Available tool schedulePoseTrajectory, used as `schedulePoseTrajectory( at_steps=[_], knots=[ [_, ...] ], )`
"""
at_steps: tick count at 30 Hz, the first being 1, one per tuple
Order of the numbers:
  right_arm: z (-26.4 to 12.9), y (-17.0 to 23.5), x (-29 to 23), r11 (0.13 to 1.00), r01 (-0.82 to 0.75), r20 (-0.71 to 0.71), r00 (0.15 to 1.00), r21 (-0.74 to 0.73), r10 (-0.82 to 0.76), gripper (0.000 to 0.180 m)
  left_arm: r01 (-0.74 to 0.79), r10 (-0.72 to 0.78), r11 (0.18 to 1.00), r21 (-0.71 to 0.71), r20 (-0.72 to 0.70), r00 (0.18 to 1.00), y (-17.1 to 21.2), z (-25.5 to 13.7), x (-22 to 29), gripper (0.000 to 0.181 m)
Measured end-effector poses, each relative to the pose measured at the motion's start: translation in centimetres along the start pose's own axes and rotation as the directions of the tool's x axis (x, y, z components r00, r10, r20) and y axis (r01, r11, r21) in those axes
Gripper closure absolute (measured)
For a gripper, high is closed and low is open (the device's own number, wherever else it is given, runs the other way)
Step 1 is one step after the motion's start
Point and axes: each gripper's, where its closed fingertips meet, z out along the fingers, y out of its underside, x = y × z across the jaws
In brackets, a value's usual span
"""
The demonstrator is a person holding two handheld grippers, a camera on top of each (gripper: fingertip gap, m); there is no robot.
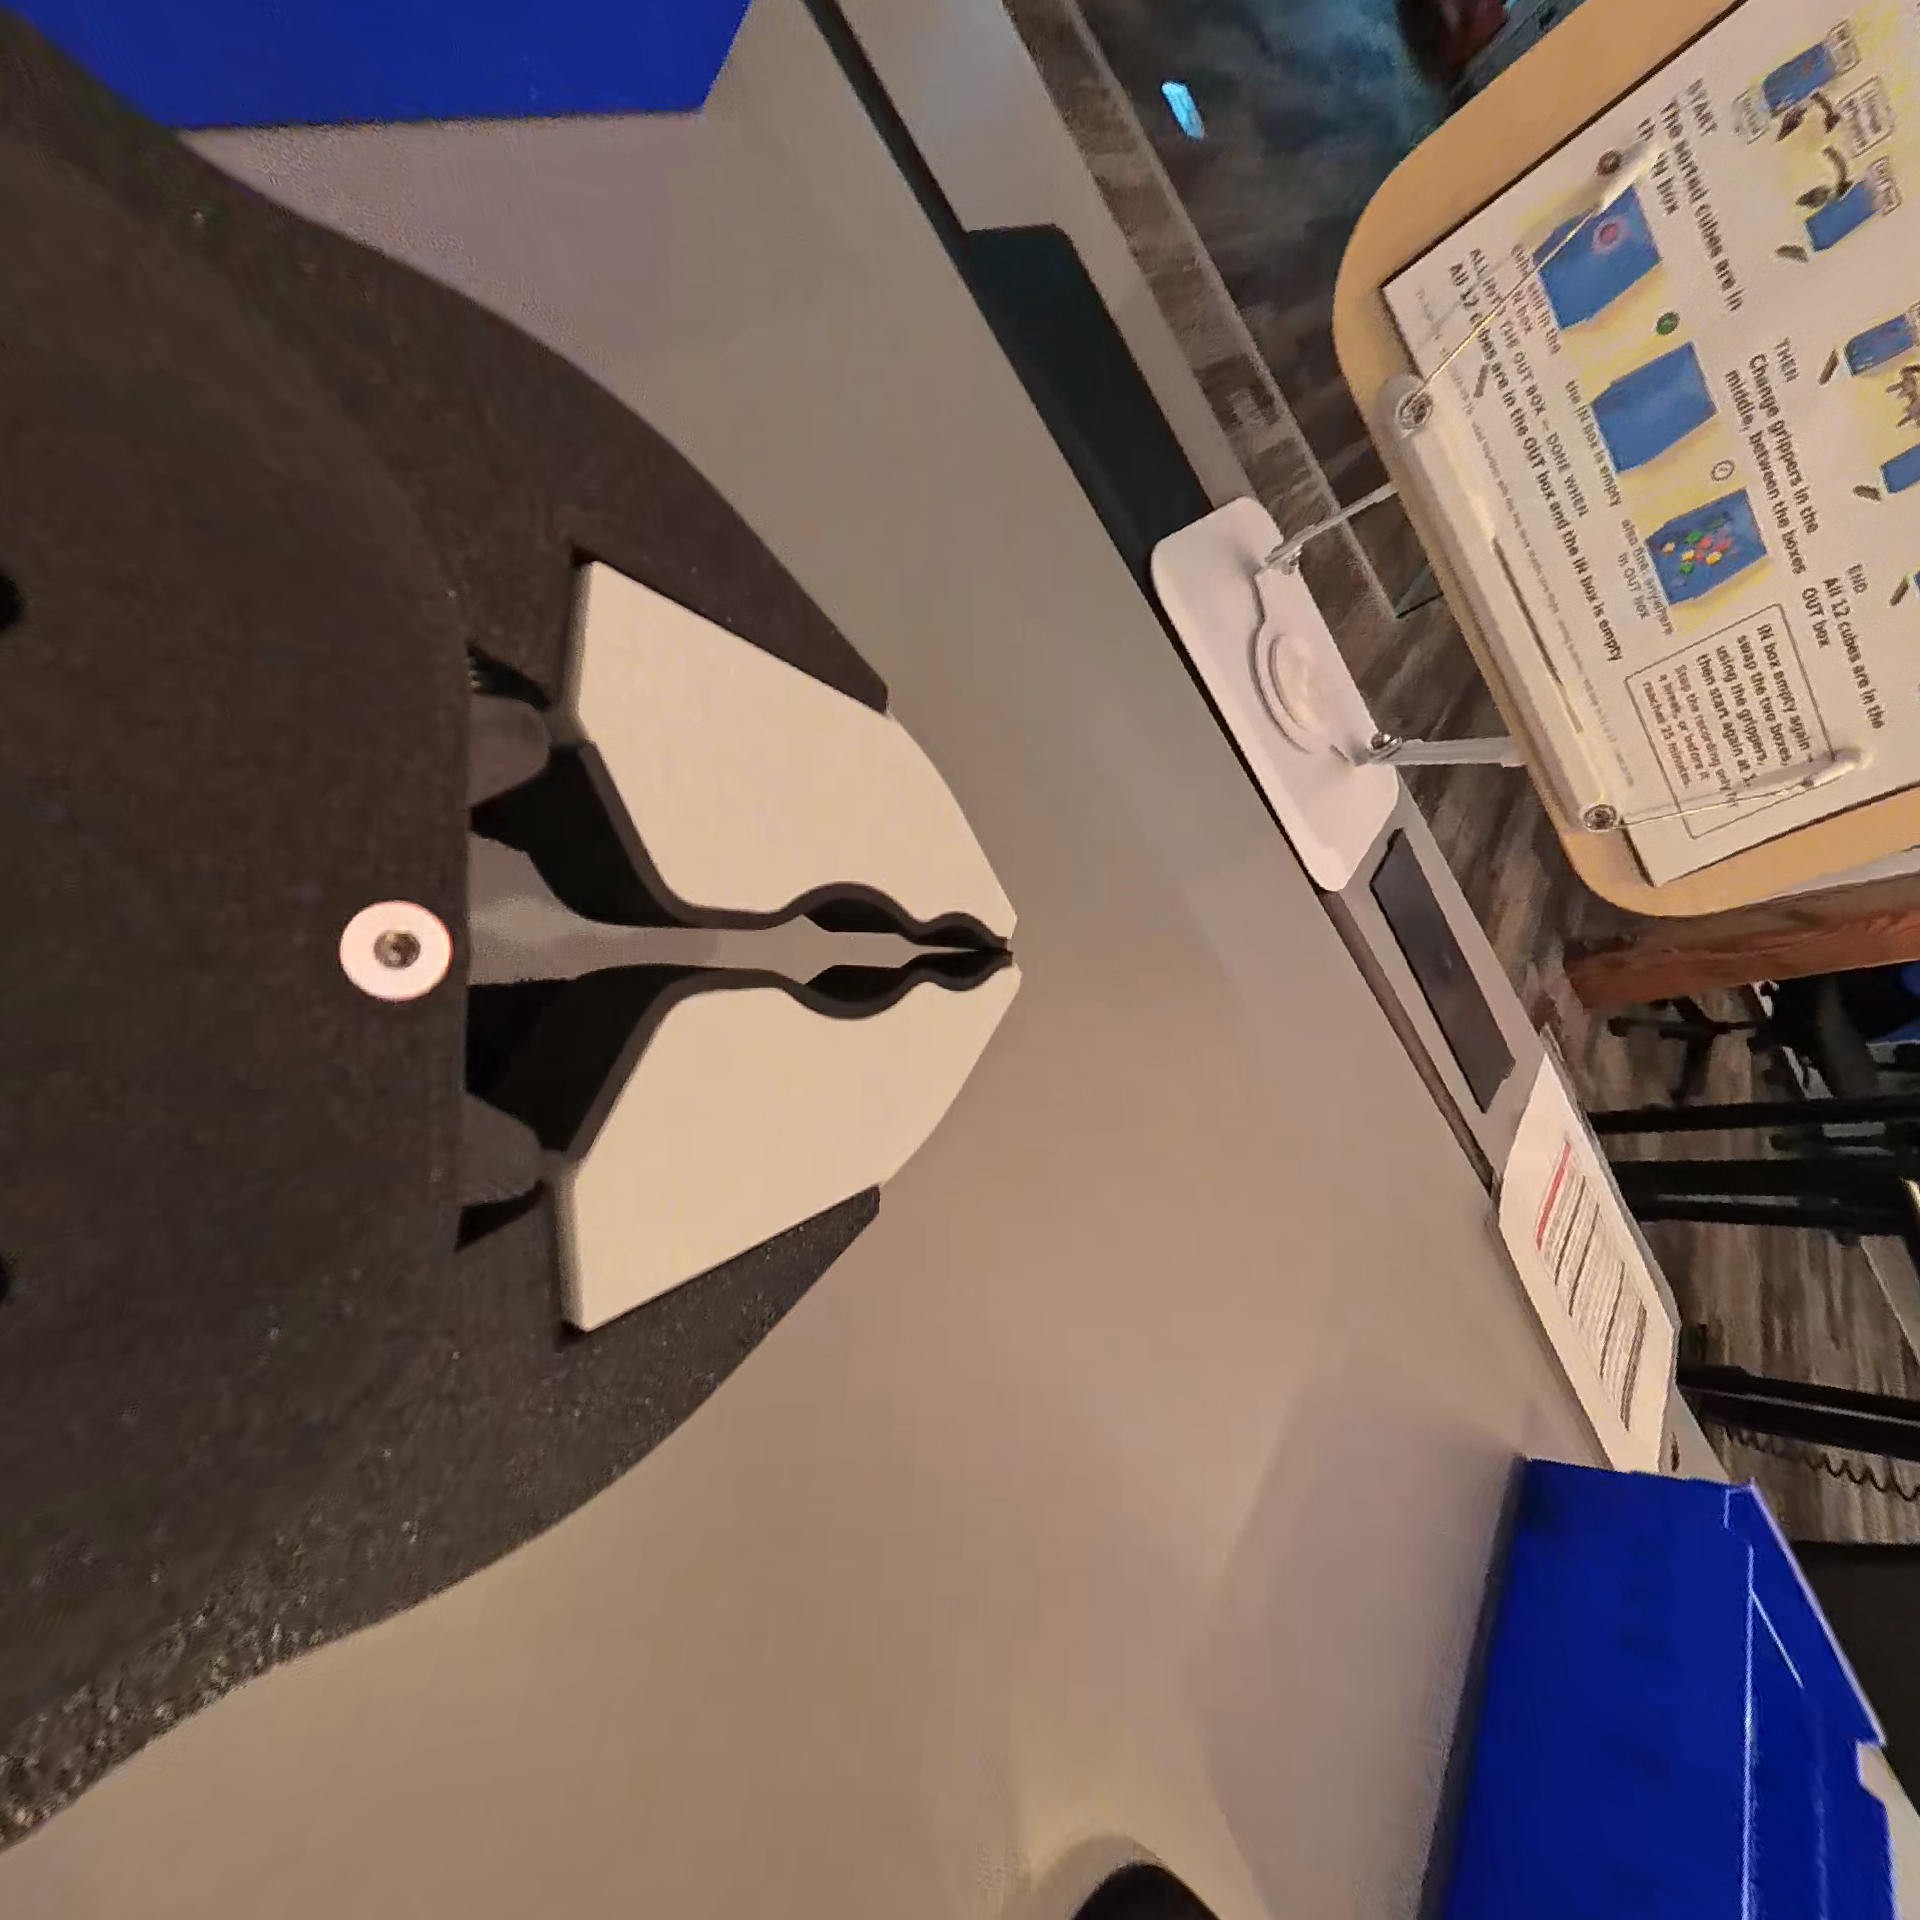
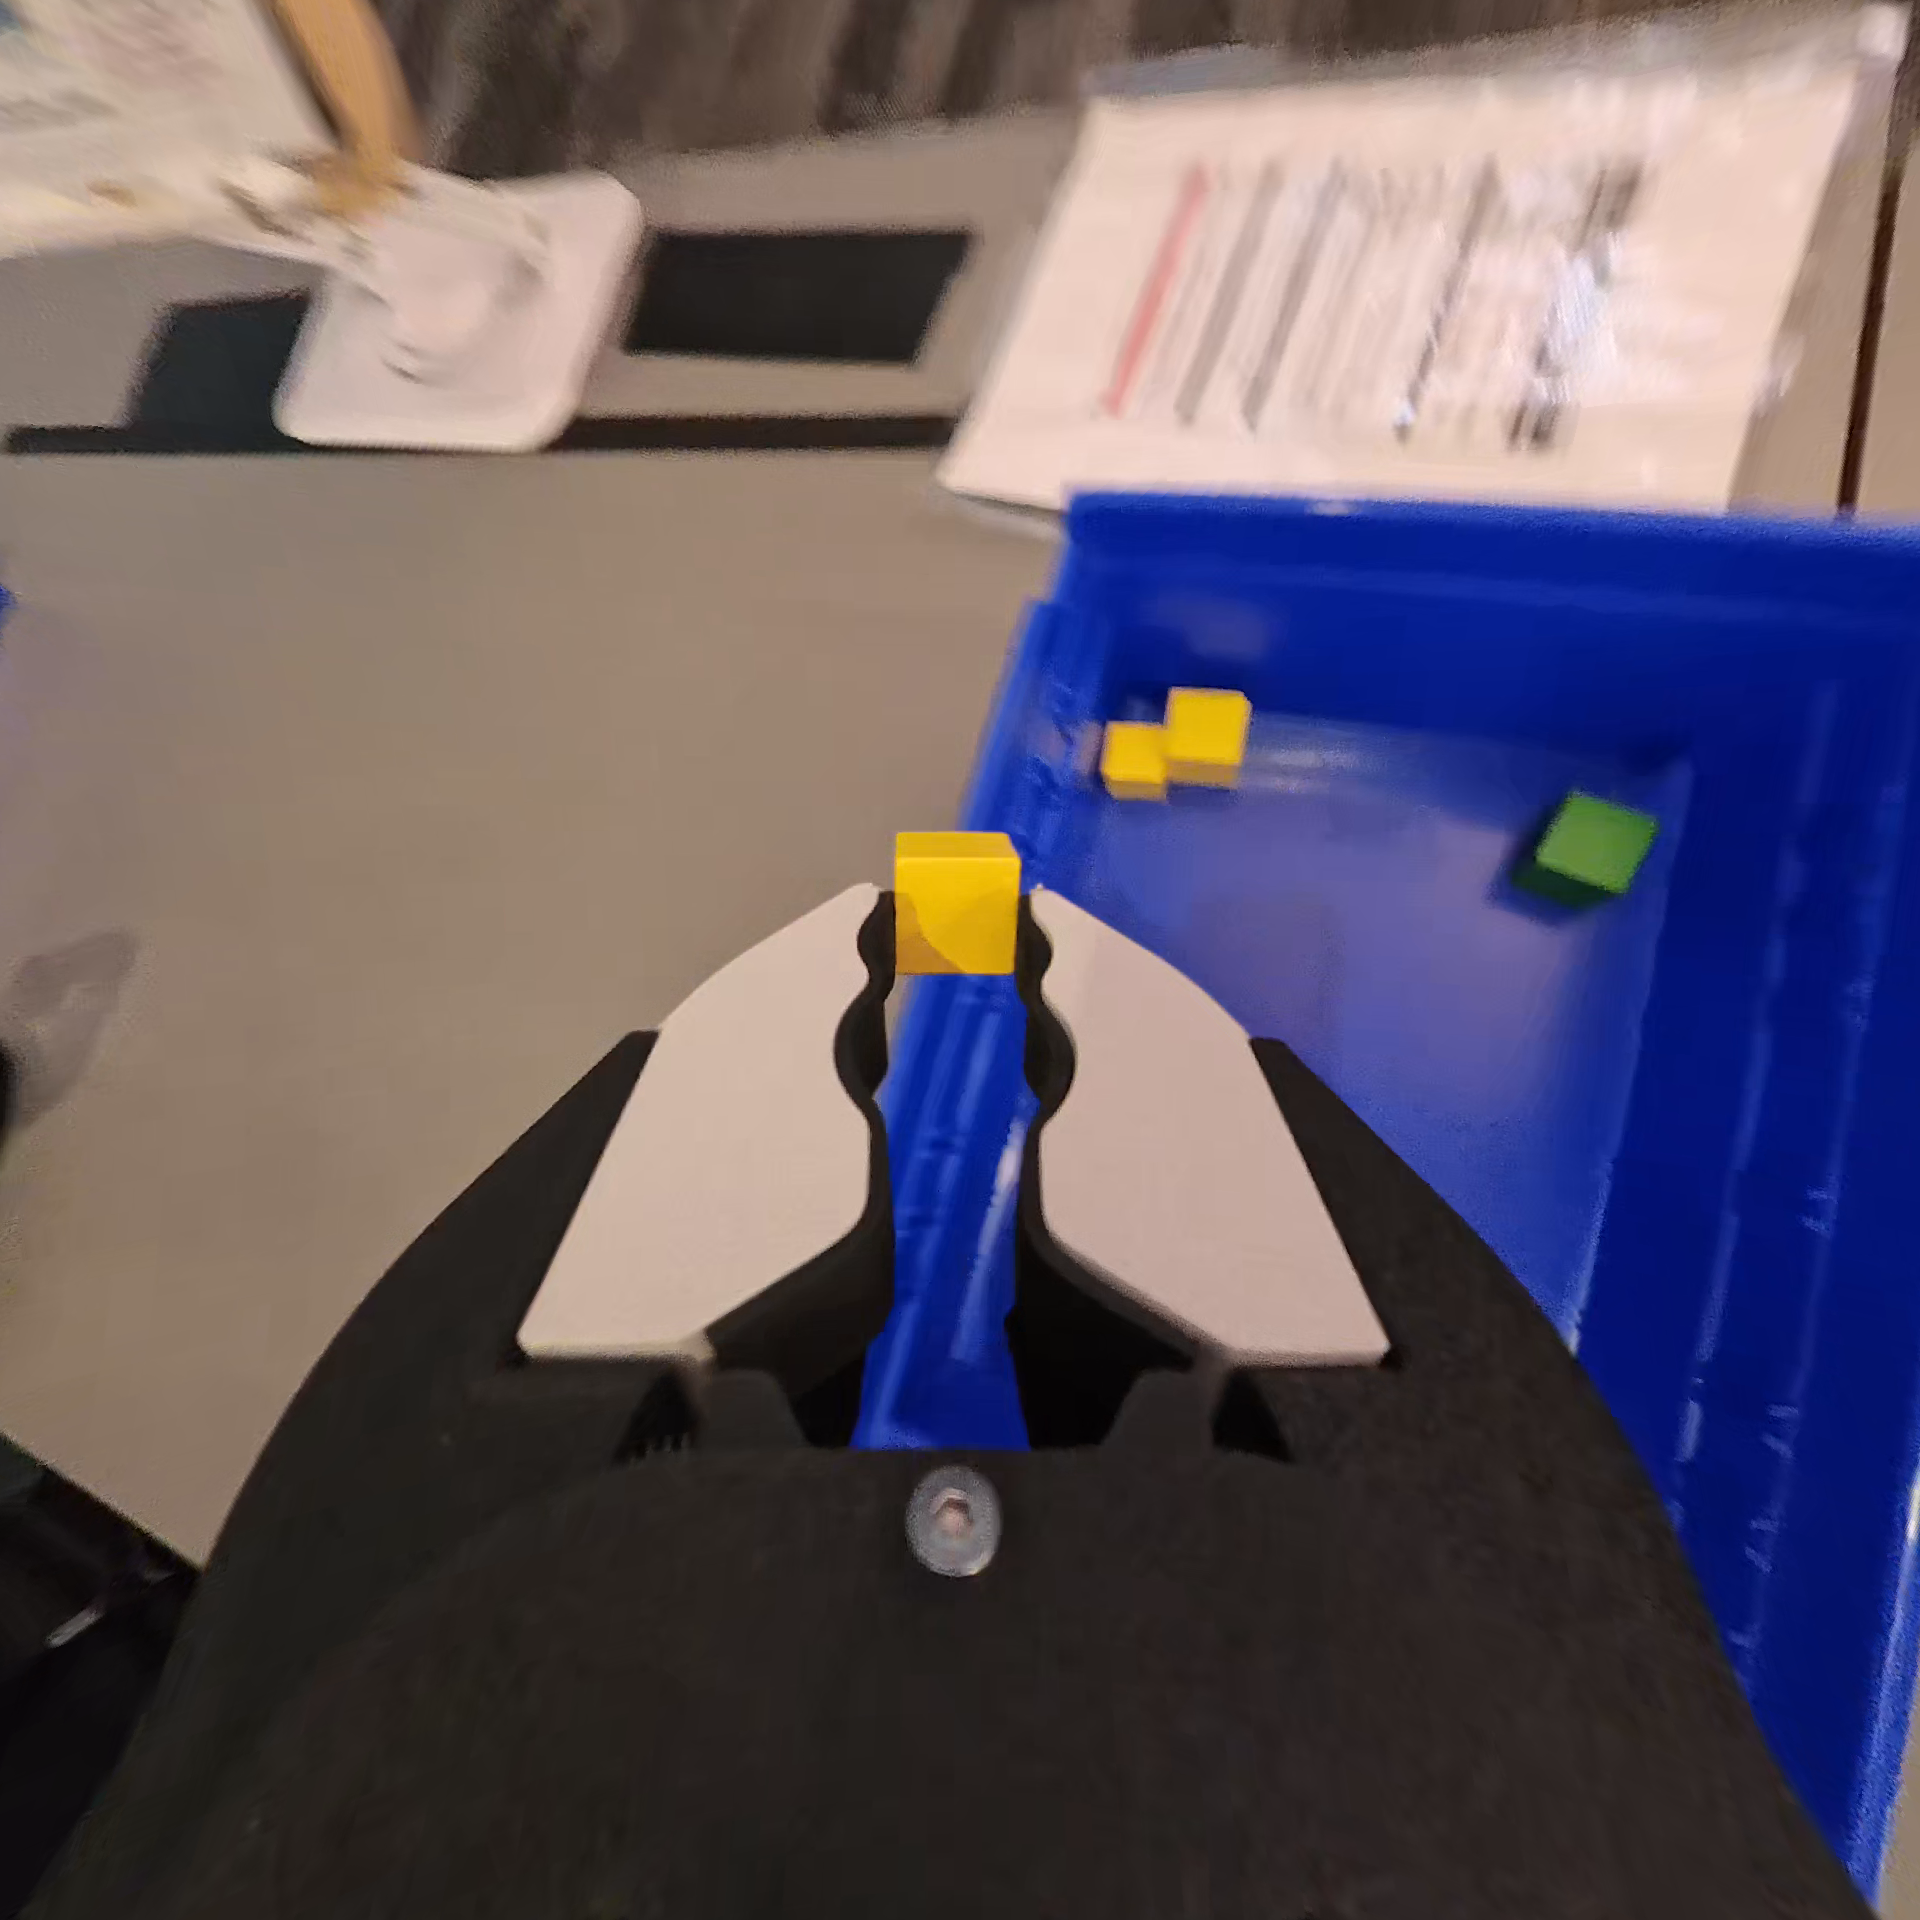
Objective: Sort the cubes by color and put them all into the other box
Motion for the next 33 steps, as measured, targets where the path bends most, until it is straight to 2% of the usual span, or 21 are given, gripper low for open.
schedulePoseTrajectory(
  at_steps=[6,11,15,20,24,30,33],
  knots=[
    [7.1,4.9,5.5,0.959,-0.067,-0.008,0.998,-0.276,0.067,0.158,0.008,-0.007,0.999,-0.042,0.02,1.0,-1.5,0.7,1.1,0.181],
    [10.4,6.0,6.4,0.913,-0.05,-0.002,0.999,-0.405,0.053,0.158,-0.041,0.044,0.996,-0.082,0.023,0.999,-2.4,1.5,3.3,0.181],
    [11.9,5.2,6.5,0.909,-0.026,-0.009,1.0,-0.417,0.024,0.159,-0.118,0.121,0.988,-0.102,0.033,0.992,-3.0,2.1,4.8,0.181],
    [13.1,6.4,6.7,0.874,-0.006,-0.002,1.0,-0.486,0.006,0.158,-0.156,0.16,0.983,-0.101,0.037,0.986,-3.7,2.0,5.7,0.181],
    [14.0,5.7,6.4,0.894,-0.022,0.031,0.999,-0.448,0.04,0.158,-0.139,0.144,0.985,-0.099,0.043,0.989,-3.8,1.9,5.5,0.181],
    [14.9,4.7,6.4,0.921,0.003,0.018,1.0,-0.389,0.004,0.158,-0.129,0.134,0.987,-0.095,0.045,0.99,-3.4,2.0,5.4,0.181],
    [14.3,4.9,6.6,0.921,-0.003,0.008,1.0,-0.388,0.007,0.149,-0.138,0.143,0.986,-0.098,0.046,0.989,-3.2,1.9,5.3,0.181]
  ],
)
